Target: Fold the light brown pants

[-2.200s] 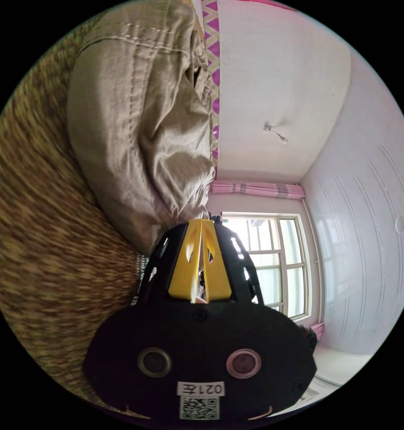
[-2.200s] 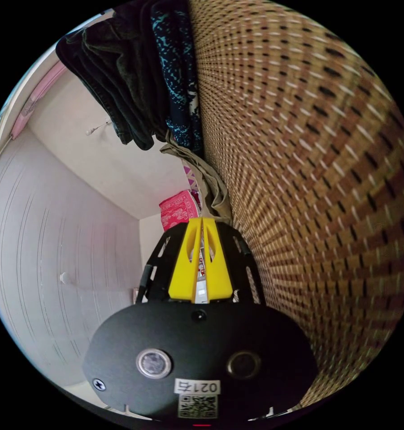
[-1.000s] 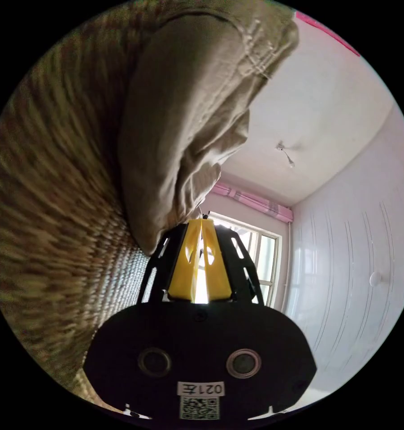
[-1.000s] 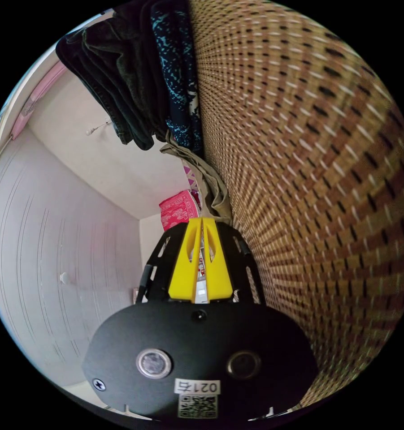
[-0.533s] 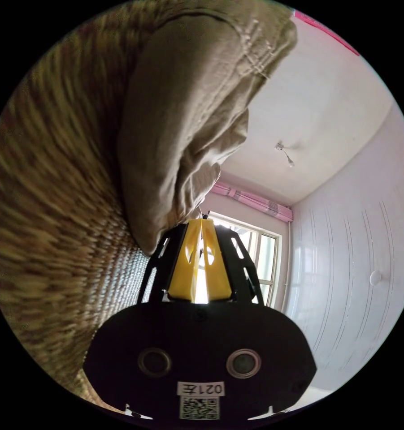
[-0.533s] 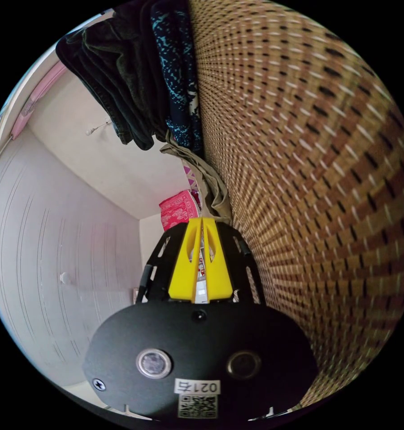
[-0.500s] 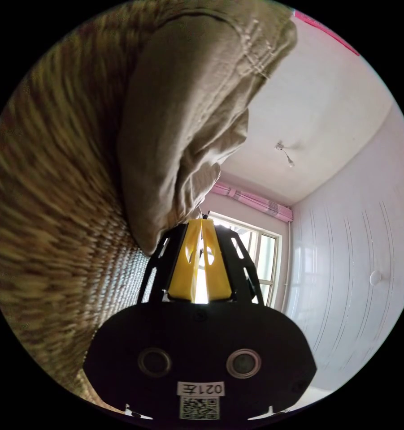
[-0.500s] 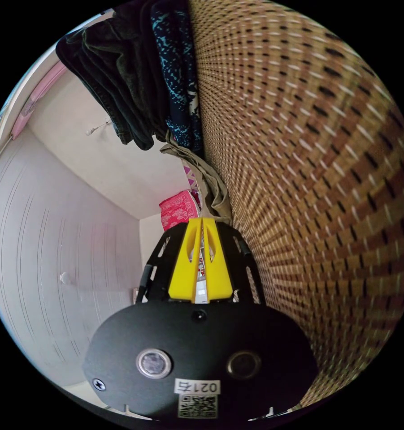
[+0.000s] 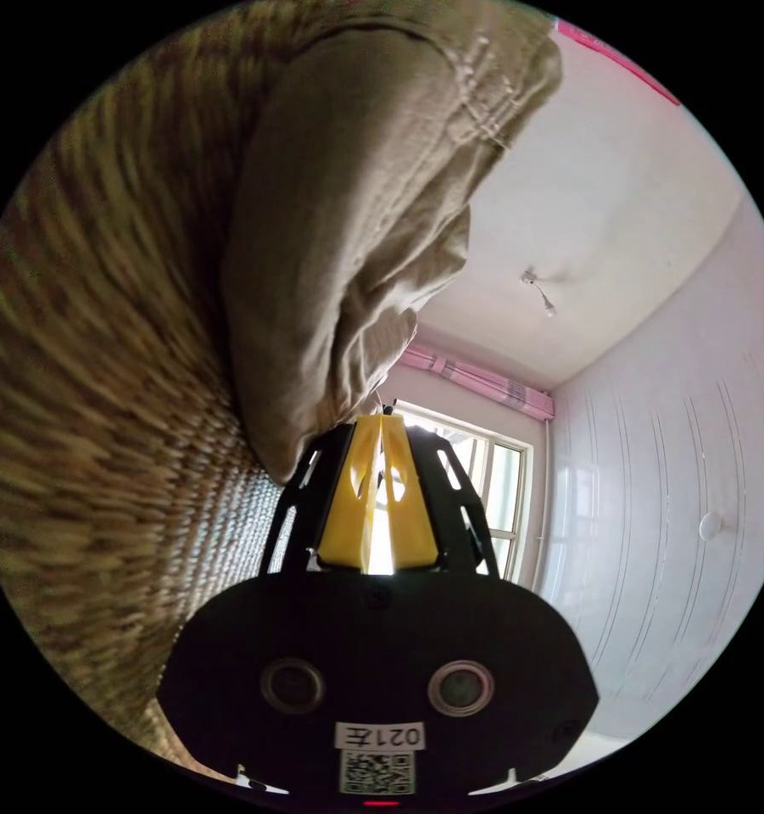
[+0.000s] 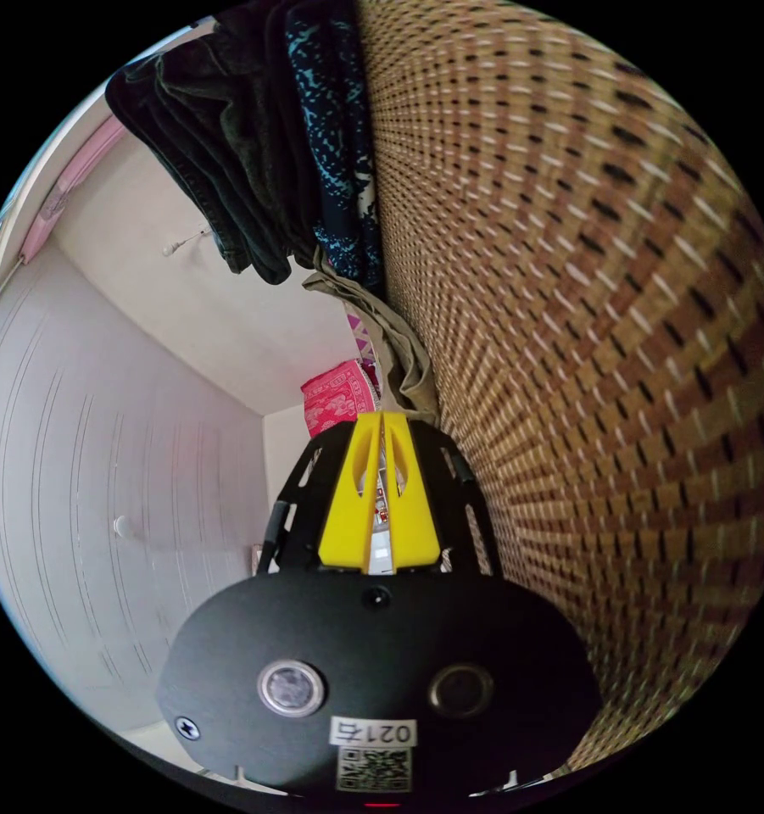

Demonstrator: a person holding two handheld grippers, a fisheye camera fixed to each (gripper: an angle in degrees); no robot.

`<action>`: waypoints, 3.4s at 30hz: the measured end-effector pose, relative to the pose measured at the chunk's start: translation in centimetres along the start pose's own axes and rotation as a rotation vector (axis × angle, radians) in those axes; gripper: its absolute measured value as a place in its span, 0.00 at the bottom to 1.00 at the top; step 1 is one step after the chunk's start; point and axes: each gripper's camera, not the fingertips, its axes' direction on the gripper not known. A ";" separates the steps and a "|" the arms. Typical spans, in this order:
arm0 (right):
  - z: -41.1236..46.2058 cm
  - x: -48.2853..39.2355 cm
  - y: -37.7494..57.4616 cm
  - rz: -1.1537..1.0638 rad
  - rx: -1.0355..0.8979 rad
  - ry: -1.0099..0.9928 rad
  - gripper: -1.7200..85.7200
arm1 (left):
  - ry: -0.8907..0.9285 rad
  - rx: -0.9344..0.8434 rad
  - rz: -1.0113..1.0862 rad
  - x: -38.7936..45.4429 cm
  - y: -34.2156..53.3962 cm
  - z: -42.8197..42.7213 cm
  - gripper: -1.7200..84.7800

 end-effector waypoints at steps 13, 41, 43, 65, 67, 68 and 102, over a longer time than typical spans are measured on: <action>1.5 -0.8 1.6 0.001 0.000 0.000 0.01 | 0.000 -0.001 -0.001 -1.1 1.1 0.6 0.01; 6.5 -1.4 6.4 0.003 -0.001 -0.003 0.01 | 0.001 -0.002 -0.004 -3.2 3.5 2.0 0.01; 6.9 -1.4 6.8 0.003 -0.002 -0.003 0.01 | 0.001 -0.002 -0.004 -3.3 3.6 2.0 0.01; 10.5 -1.2 9.9 0.007 -0.002 -0.006 0.01 | 0.003 -0.003 -0.006 -3.8 4.5 2.6 0.01; 10.7 -1.2 10.0 0.007 -0.002 -0.006 0.01 | 0.003 -0.003 -0.006 -3.7 4.5 2.6 0.01; 10.8 -1.2 10.1 0.007 -0.002 -0.007 0.01 | 0.003 -0.003 -0.007 -3.7 4.5 2.6 0.01; 7.4 -8.0 6.4 0.012 -0.003 -0.011 0.01 | 0.005 -0.005 -0.010 4.7 0.7 -0.6 0.01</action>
